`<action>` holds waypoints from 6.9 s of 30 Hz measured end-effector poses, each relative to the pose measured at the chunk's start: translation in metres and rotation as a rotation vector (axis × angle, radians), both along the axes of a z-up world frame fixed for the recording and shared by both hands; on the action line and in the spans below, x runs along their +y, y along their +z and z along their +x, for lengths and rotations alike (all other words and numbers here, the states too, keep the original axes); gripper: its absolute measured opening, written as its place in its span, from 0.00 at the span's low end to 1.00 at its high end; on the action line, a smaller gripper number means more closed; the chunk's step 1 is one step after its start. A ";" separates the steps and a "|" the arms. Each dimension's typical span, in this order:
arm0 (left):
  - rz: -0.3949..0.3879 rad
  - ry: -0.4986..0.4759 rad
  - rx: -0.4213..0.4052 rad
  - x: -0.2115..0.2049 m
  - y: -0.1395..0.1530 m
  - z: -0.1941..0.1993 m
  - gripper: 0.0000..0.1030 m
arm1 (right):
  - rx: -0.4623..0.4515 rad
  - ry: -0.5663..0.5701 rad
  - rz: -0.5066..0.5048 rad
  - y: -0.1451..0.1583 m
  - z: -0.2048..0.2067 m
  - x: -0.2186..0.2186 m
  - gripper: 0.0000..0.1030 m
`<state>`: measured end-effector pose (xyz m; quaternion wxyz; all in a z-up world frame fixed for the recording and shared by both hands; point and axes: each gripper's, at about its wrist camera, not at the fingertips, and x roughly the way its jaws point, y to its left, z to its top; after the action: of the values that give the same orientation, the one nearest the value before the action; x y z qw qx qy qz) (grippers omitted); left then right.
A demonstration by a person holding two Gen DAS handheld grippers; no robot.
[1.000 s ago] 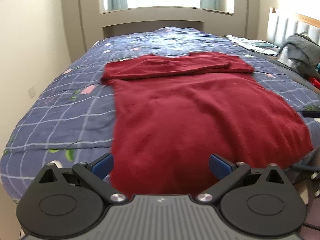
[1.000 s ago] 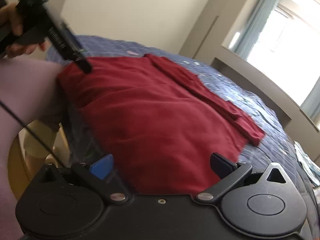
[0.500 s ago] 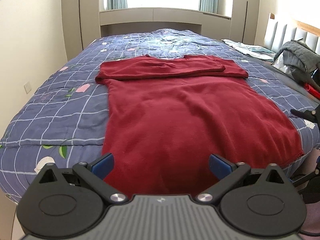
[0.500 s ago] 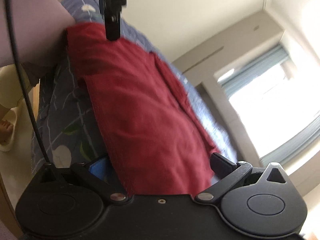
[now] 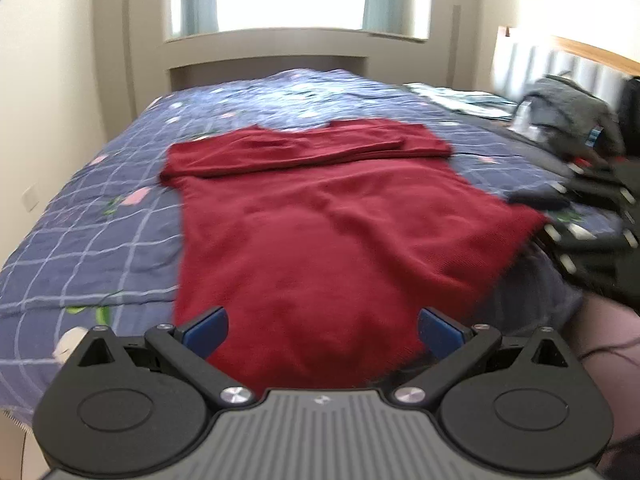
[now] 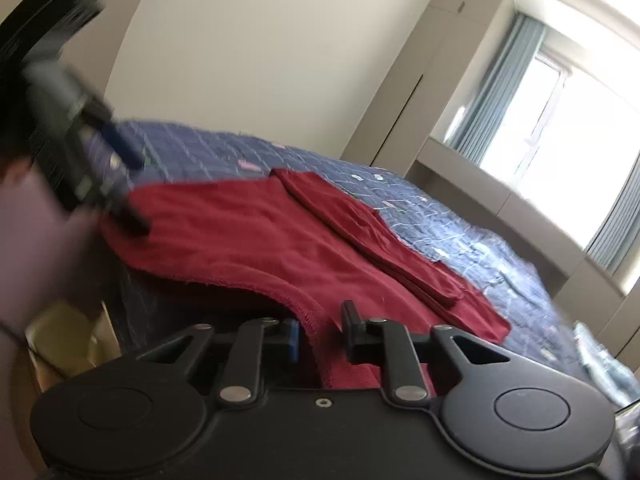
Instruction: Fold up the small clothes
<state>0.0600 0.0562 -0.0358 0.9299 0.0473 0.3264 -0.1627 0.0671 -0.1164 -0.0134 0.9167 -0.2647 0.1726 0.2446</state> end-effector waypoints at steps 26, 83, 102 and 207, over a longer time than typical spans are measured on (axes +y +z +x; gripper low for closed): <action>0.269 0.138 -0.096 -0.036 -0.016 0.026 0.35 | 0.042 -0.053 0.250 0.059 0.031 -0.020 0.07; 0.310 -0.318 -0.033 -0.005 0.142 0.189 0.06 | 0.307 0.090 -0.140 0.133 0.205 -0.026 0.06; 0.197 -0.303 0.323 0.031 0.018 0.416 0.63 | 0.565 0.007 -0.091 0.008 0.409 -0.032 0.17; -0.159 0.417 -0.034 0.084 0.009 0.224 1.00 | 0.273 -0.606 0.426 -0.057 0.182 -0.090 0.99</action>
<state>0.2835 0.1404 -0.0267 0.9497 -0.0918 0.2994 0.0086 0.2488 -0.2060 -0.0704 0.9504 0.0292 0.3086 0.0261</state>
